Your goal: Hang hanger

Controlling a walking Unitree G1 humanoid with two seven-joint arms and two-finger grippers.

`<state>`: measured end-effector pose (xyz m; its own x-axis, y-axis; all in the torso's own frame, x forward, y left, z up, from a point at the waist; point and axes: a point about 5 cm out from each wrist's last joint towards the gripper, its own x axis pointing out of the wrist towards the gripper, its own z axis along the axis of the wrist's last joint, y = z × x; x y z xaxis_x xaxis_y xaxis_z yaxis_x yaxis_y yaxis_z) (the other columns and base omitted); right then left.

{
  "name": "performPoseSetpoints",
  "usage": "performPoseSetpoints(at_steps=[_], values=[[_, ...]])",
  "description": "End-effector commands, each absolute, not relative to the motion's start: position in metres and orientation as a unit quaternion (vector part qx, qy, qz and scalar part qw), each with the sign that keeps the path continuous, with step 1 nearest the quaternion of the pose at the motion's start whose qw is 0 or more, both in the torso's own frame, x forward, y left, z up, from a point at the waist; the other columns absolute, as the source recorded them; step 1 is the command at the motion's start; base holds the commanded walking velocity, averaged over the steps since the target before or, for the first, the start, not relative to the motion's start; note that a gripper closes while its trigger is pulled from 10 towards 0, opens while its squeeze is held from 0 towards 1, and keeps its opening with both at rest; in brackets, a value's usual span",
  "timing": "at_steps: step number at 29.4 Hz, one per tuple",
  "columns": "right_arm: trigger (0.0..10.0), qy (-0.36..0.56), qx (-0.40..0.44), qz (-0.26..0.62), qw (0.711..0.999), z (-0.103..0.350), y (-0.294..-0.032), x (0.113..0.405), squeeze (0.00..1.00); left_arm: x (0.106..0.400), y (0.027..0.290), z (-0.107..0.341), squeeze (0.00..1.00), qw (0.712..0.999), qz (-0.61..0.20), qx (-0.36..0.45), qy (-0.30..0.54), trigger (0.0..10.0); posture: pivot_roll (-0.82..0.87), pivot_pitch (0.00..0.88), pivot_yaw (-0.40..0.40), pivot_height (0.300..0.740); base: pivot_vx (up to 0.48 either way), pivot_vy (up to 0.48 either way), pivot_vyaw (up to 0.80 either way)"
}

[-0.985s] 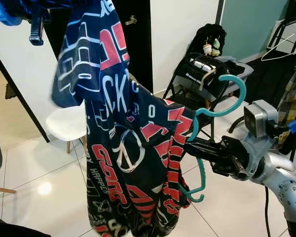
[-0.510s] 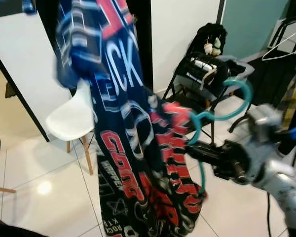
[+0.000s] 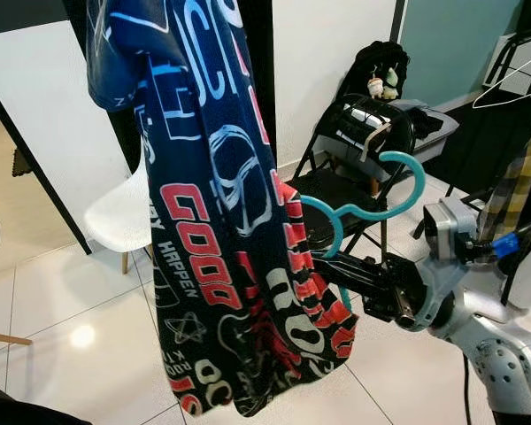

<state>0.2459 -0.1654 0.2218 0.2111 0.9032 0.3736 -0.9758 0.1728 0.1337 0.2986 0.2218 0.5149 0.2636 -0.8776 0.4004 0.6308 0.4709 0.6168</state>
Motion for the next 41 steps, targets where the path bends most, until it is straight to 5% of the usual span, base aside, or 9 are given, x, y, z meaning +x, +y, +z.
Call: performPoseSetpoints(at_steps=[1,5,15,29,38,39,41], values=[[10.0,-0.153,0.181,0.637,0.734,0.241,-0.165,0.241,0.0,0.296,0.224,0.519,0.0,0.774,-0.48,0.174,-0.374,0.0,-0.01,0.0,0.102,0.74,0.0,0.0,0.0],[10.0,-0.279,0.232,0.622,0.694,0.276,-0.192,0.239,0.0,0.3,0.233,0.514,0.0,0.787,-0.467,0.166,-0.368,0.0,-0.01,0.0,0.1,0.74,0.0,0.0,0.0],[10.0,-0.294,0.24,0.624,0.683,0.278,-0.193,0.239,0.0,0.307,0.251,0.505,0.0,0.819,-0.425,0.15,-0.356,0.0,0.0,0.0,0.098,0.74,0.0,0.0,0.0],[10.0,-0.281,0.219,0.562,0.747,0.281,-0.182,0.264,0.0,0.295,0.222,0.497,0.0,0.745,-0.534,0.185,-0.354,0.0,0.0,0.0,0.088,0.74,0.0,0.0,0.0],[10.0,-0.27,0.21,0.563,0.752,0.278,-0.182,0.265,0.0,0.302,0.228,0.478,0.0,0.759,-0.526,0.209,-0.32,0.4,0.0,0.0,0.087,0.74,0.0,0.0,0.0],[10.0,-0.263,0.202,0.561,0.758,0.276,-0.183,0.265,0.0,0.307,0.235,0.466,1.0,0.776,-0.51,0.219,-0.298,4.4,0.0,0.0,0.085,0.74,0.0,0.0,0.0],[10.0,-0.261,0.2,0.561,0.76,0.275,-0.183,0.265,0.0,0.309,0.238,0.463,1.0,0.783,-0.504,0.218,-0.292,4.4,0.0,0.0,0.085,0.74,0.0,0.0,0.0]])
